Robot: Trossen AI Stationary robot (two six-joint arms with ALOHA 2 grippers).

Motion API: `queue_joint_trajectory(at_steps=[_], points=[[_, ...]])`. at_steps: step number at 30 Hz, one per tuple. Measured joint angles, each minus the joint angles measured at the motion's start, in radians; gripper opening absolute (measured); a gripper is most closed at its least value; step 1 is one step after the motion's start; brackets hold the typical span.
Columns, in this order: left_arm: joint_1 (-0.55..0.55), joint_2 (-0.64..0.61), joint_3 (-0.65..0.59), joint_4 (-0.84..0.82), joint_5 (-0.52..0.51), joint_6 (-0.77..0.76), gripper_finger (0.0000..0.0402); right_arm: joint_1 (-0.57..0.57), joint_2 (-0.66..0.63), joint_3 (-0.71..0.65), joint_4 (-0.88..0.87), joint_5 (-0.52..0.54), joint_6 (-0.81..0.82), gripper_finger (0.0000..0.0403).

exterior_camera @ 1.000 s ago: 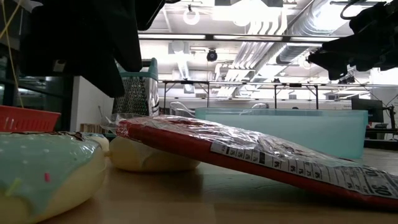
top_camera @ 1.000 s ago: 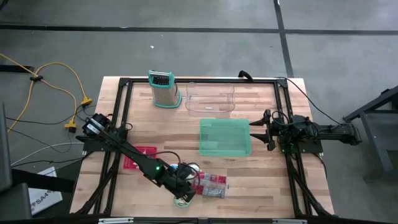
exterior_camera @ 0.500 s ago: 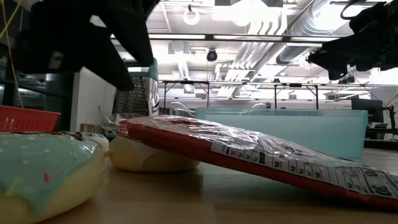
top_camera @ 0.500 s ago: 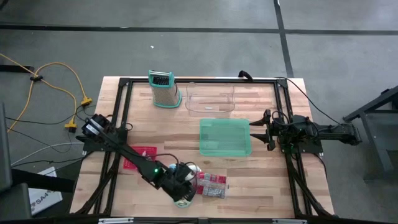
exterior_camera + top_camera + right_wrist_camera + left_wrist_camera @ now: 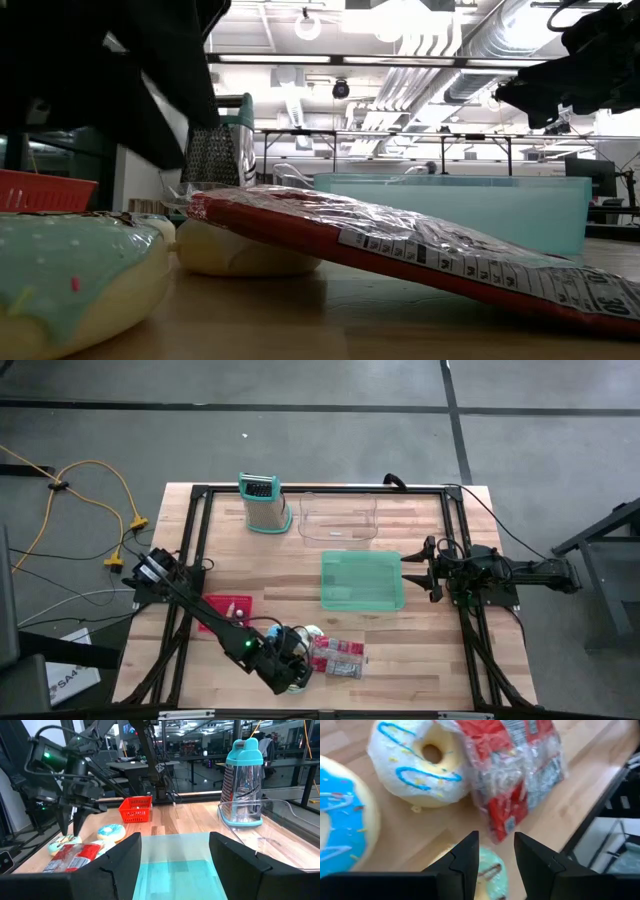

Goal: Pick & Place Food Item
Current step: Put the red popcorn bag into the green bin

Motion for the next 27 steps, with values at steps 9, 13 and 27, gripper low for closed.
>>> queue_joint_trajectory(at_steps=[9,13,27], points=[[-0.002,0.030,-0.001,0.043,-0.044,-0.034,0.0165,0.001,0.008,0.000,0.000,0.000,0.000,0.0223],[-0.002,0.053,-0.001,0.055,-0.048,-0.089,0.0199,0.001,0.009,0.000,0.001,0.000,0.000,0.0223],[0.005,0.089,-0.001,0.097,-0.057,-0.132,0.0215,0.001,0.009,0.000,0.000,0.000,0.000,0.0223]])
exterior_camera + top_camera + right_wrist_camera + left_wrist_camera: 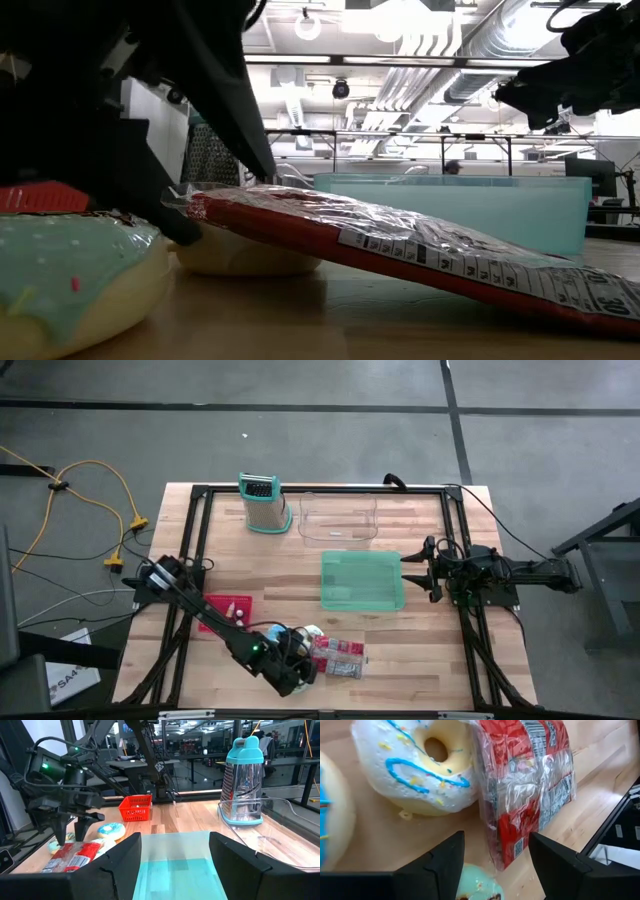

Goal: Pick & Place Food Item
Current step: Put the red popcorn bag into the green bin

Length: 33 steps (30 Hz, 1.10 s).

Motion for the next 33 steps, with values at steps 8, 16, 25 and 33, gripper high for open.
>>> queue_joint_trajectory(at_steps=[8,16,25,33], points=[[0.013,0.010,0.000,0.040,-0.003,0.027,0.0215,0.000,0.000,0.000,0.000,0.000,0.000,0.0223],[0.019,0.028,0.001,0.069,-0.003,0.042,0.0215,0.000,0.000,0.000,0.000,0.000,0.000,0.0223],[0.028,0.054,0.001,0.133,0.001,0.063,0.0206,0.000,0.001,0.000,0.000,0.000,0.000,0.0223],[0.029,0.054,0.001,0.132,0.001,0.063,0.0120,0.000,0.001,0.000,0.000,0.000,0.000,0.0223]])
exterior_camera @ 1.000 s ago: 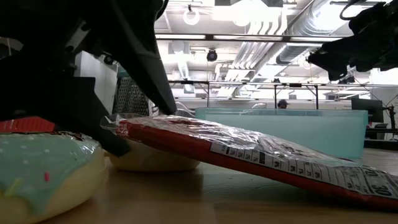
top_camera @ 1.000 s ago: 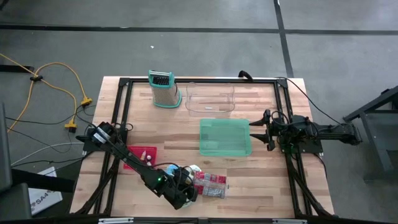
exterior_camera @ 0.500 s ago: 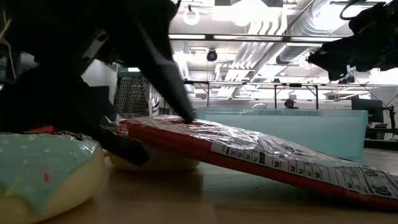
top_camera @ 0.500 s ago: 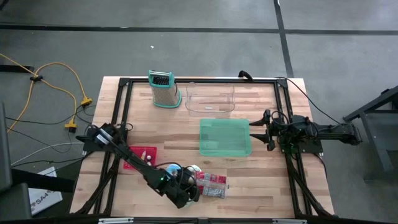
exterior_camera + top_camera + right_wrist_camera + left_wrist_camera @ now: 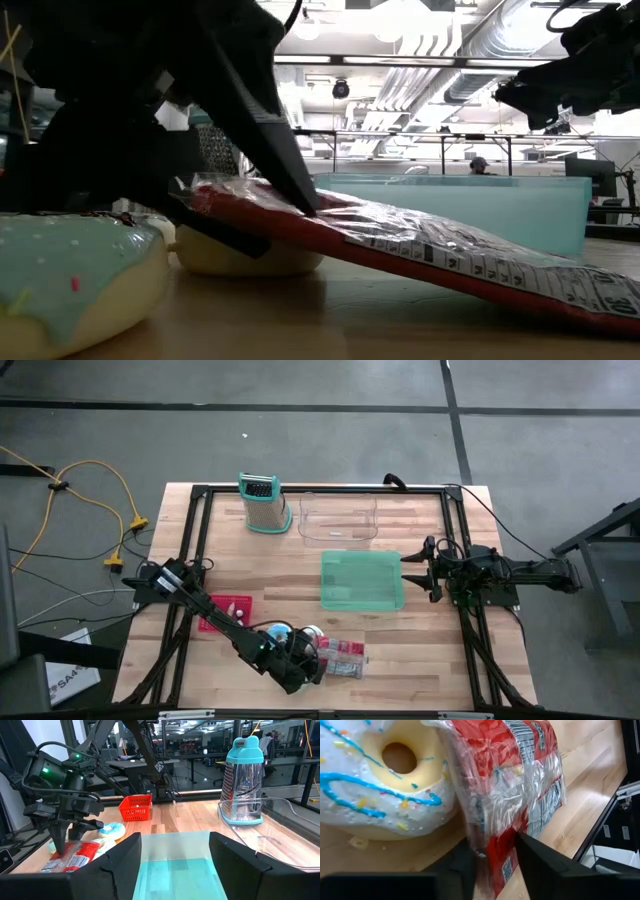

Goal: Pick & Place Food Item
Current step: Put the red popcorn bag into the green bin

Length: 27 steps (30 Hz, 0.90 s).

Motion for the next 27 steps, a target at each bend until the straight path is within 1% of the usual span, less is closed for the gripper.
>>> queue_joint_trajectory(at_steps=[5,8,12,16,20,27], points=[[0.000,0.000,0.000,0.003,-0.001,-0.009,0.0061,0.000,0.000,0.000,0.000,0.000,0.000,0.0223],[0.000,0.000,0.000,0.021,-0.002,-0.015,0.0036,0.000,0.000,0.000,0.000,0.000,0.000,0.0223],[0.000,-0.001,0.000,0.105,-0.027,0.029,0.0010,0.000,0.000,0.000,0.000,0.000,0.000,0.0223],[0.000,-0.002,0.000,0.209,-0.071,0.092,0.0003,0.000,0.000,0.000,0.000,0.000,0.000,0.0223],[0.001,-0.002,0.000,0.284,-0.076,0.144,0.0003,0.000,0.000,0.000,0.000,0.000,0.000,0.0223],[0.003,-0.003,0.000,0.299,-0.076,0.164,0.0002,0.000,0.000,0.000,0.000,0.000,0.000,0.0223]])
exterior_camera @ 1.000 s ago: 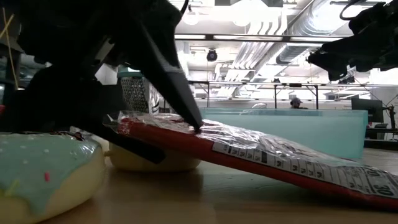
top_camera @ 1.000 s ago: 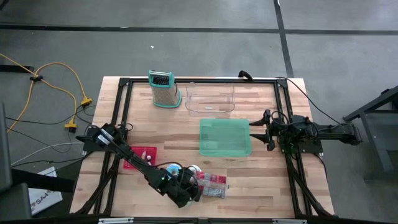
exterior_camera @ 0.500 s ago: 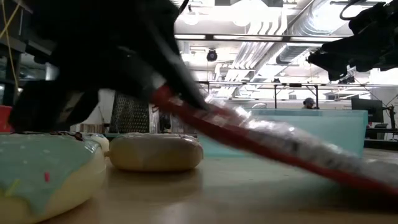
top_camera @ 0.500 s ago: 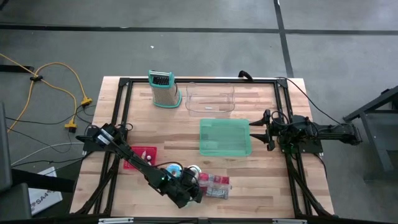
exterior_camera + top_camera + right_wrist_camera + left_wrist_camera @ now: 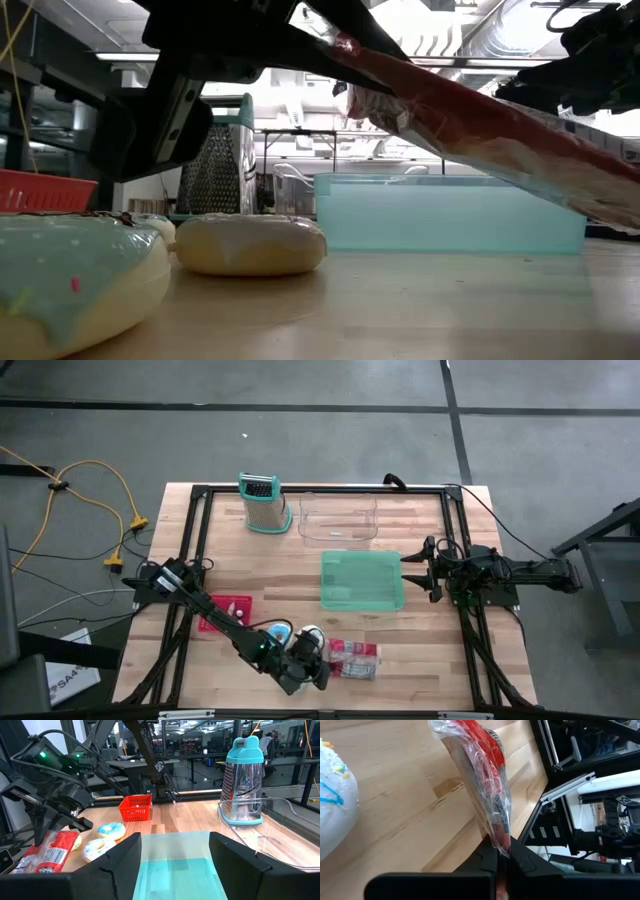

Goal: Pick & Place Food Item
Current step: Put the red popcorn bag into the green bin

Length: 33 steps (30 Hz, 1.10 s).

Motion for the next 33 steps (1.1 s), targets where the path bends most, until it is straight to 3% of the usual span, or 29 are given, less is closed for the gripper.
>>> queue_joint_trajectory(at_steps=[14,19,25,33], points=[[0.004,-0.002,0.000,0.020,-0.001,0.058,0.0002,0.000,0.000,0.000,0.000,0.000,0.000,0.0223],[0.021,-0.061,-0.002,-0.017,0.001,0.143,0.0002,0.000,0.000,0.000,0.000,0.000,0.000,0.0223],[0.087,-0.172,-0.001,-0.163,0.015,0.212,0.0002,0.000,0.000,0.000,0.000,0.000,0.000,0.0223],[0.258,-0.274,-0.001,-0.243,0.169,0.307,0.0002,0.000,0.000,0.000,0.000,0.000,0.000,0.0223]])
